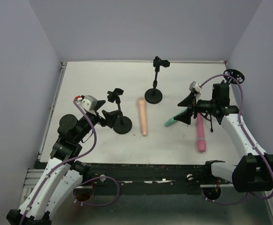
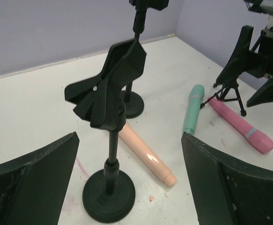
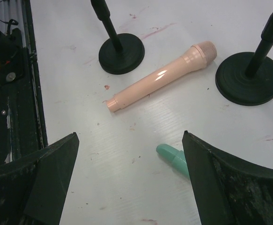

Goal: Attach the microphones to the stand

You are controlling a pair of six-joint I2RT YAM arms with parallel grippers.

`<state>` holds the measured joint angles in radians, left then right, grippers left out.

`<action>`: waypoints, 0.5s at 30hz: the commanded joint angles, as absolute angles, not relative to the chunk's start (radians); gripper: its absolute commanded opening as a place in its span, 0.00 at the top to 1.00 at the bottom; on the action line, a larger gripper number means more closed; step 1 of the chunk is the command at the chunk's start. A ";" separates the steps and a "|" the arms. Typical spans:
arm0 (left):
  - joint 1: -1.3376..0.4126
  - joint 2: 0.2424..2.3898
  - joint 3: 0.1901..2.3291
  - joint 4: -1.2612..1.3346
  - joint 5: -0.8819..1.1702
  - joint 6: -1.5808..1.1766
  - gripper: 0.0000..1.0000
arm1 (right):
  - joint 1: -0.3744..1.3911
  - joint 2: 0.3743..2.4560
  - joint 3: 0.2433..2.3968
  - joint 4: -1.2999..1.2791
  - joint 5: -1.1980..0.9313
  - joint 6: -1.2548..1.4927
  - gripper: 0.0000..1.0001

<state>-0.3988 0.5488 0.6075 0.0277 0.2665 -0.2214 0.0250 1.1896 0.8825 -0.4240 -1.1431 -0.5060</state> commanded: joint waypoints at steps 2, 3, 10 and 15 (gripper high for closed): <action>-0.397 0.506 0.627 -0.120 0.276 -0.151 0.02 | 0.029 1.204 0.896 -0.451 -1.161 -0.526 0.00; -0.397 0.496 0.630 -0.138 0.281 -0.120 0.02 | 0.029 1.206 0.896 -0.454 -1.163 -0.529 0.00; -0.397 0.423 0.638 -0.216 0.379 0.067 0.02 | 0.029 1.229 0.907 -0.482 -1.173 -0.552 0.00; -0.394 0.397 0.634 -0.203 0.380 -0.033 0.02 | 0.029 1.238 0.902 -0.480 -1.181 -0.546 0.00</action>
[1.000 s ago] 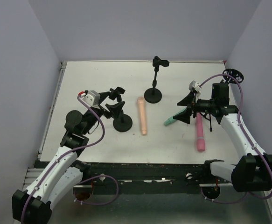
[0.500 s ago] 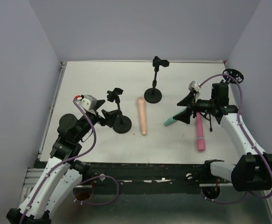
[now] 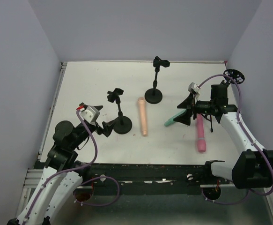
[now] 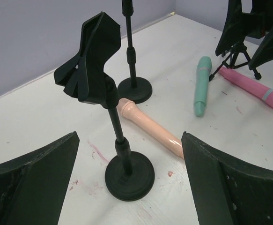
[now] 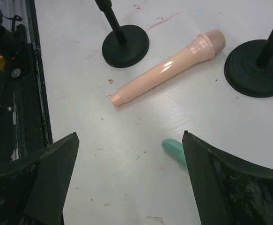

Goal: Attach the microphones to the stand

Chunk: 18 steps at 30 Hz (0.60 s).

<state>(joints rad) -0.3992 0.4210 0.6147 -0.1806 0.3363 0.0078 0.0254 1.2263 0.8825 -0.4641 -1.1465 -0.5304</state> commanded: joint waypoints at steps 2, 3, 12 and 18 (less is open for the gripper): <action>-0.382 0.393 0.644 -0.170 0.466 -0.130 0.02 | 0.029 1.246 0.900 -0.477 -1.187 -0.538 0.00; -0.377 0.400 0.655 -0.149 0.535 -0.171 0.02 | 0.032 1.252 0.900 -0.476 -1.189 -0.532 0.00; -0.373 0.457 0.724 -0.306 0.317 -0.215 0.02 | 0.188 1.304 0.923 -0.397 -1.059 -0.384 0.00; -0.373 0.382 0.655 -0.382 0.144 -0.163 0.02 | 0.392 1.394 1.040 -0.432 -0.717 -0.275 0.00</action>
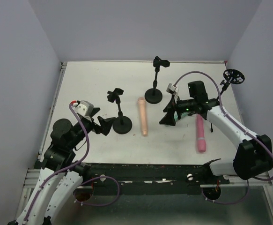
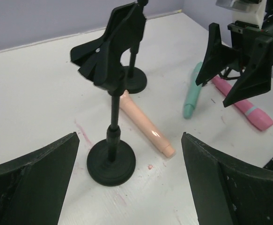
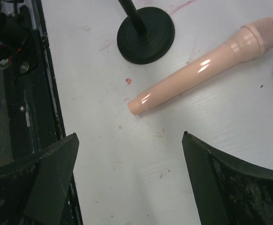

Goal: Attach the microphones to the stand

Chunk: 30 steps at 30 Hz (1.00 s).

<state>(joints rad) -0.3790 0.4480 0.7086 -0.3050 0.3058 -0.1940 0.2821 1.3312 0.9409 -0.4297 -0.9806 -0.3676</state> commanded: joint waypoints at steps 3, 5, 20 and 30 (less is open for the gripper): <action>-0.373 0.310 0.585 -0.336 0.103 -0.146 0.02 | 0.491 1.460 1.078 -0.414 -0.550 -0.124 0.00; -0.373 0.279 0.571 -0.325 0.077 -0.127 0.02 | 0.541 1.494 1.075 -0.365 -0.439 -0.003 0.00; -0.374 0.201 0.561 -0.356 0.009 -0.120 0.02 | 0.729 1.741 1.137 -0.213 -0.008 0.265 0.05; -0.374 0.190 0.558 -0.348 0.009 -0.126 0.01 | 0.761 1.879 1.219 -0.225 0.061 0.262 0.17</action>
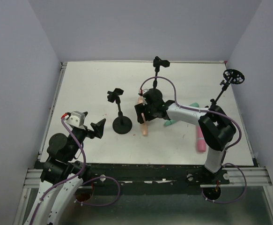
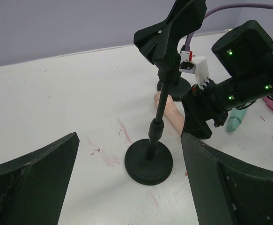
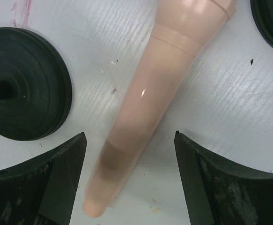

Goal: Attach the microphones to the stand

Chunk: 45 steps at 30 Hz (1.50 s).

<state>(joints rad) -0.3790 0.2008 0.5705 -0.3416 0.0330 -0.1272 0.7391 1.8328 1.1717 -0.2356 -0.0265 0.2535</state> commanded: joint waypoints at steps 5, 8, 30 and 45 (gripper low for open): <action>-0.373 0.193 0.557 -0.345 0.021 -0.129 0.02 | 0.773 1.911 1.220 -0.232 0.139 0.249 0.34; -0.374 0.199 0.558 -0.347 0.035 -0.130 0.02 | 0.775 1.917 1.207 -0.229 0.166 0.241 0.36; -0.373 0.172 0.555 -0.339 0.044 -0.130 0.02 | 0.773 1.882 1.189 -0.225 0.127 0.201 0.67; -0.373 0.088 0.523 -0.252 0.159 -0.181 0.02 | 0.635 1.522 1.238 -0.347 -0.285 0.081 0.83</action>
<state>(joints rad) -0.3790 0.1291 0.5423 -0.3229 0.0586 -0.1429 0.6670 1.6127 1.1980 -0.2836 -0.1101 0.1352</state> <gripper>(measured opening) 0.985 0.452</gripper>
